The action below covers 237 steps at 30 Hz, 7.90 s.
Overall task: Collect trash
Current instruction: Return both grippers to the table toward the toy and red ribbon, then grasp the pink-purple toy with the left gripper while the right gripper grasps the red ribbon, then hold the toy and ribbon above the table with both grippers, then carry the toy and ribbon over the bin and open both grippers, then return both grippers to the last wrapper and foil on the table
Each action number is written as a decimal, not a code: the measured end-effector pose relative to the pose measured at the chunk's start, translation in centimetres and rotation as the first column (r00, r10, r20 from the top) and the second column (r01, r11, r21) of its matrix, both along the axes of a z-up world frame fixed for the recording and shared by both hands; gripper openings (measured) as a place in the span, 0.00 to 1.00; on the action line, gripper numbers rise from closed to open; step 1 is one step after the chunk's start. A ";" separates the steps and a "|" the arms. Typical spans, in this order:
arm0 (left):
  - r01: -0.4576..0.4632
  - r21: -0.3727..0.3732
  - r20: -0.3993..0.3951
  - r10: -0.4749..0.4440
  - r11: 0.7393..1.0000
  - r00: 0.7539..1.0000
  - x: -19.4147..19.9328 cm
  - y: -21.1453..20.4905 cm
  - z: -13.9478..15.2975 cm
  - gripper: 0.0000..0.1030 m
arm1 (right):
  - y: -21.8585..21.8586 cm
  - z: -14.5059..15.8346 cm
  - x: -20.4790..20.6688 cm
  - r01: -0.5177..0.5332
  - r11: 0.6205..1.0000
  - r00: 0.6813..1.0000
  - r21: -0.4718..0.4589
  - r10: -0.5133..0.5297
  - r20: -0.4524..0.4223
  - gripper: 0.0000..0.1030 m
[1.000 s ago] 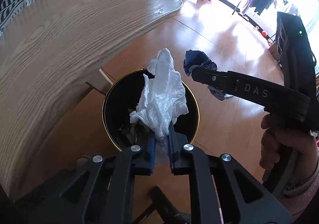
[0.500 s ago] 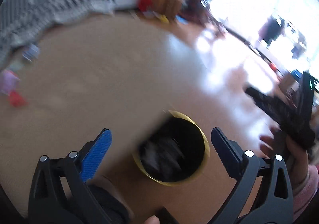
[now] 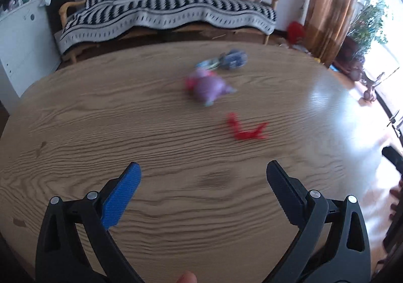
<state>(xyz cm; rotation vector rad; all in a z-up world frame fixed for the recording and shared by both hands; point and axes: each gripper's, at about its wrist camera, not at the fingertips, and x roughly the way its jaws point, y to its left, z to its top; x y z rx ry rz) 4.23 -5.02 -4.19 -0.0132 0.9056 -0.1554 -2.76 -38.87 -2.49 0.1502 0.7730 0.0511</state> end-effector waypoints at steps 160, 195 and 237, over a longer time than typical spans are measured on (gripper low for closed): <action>0.062 0.055 0.030 -0.063 0.997 0.998 14.5 -5.7 -5.3 0.41 | 12.0 -6.5 14.4 -0.194 0.980 0.980 0.054 0.196 -0.031 0.19; 0.447 -0.056 0.113 -0.439 0.893 0.891 -1.3 -18.3 3.2 0.41 | -3.7 2.0 -0.9 0.100 0.925 0.964 0.367 -0.181 0.195 0.19; 0.631 -0.027 0.082 -0.627 0.775 0.774 -13.3 -28.3 1.6 0.94 | -21.0 -7.0 -17.2 0.542 0.798 0.834 0.263 -0.551 -0.045 0.93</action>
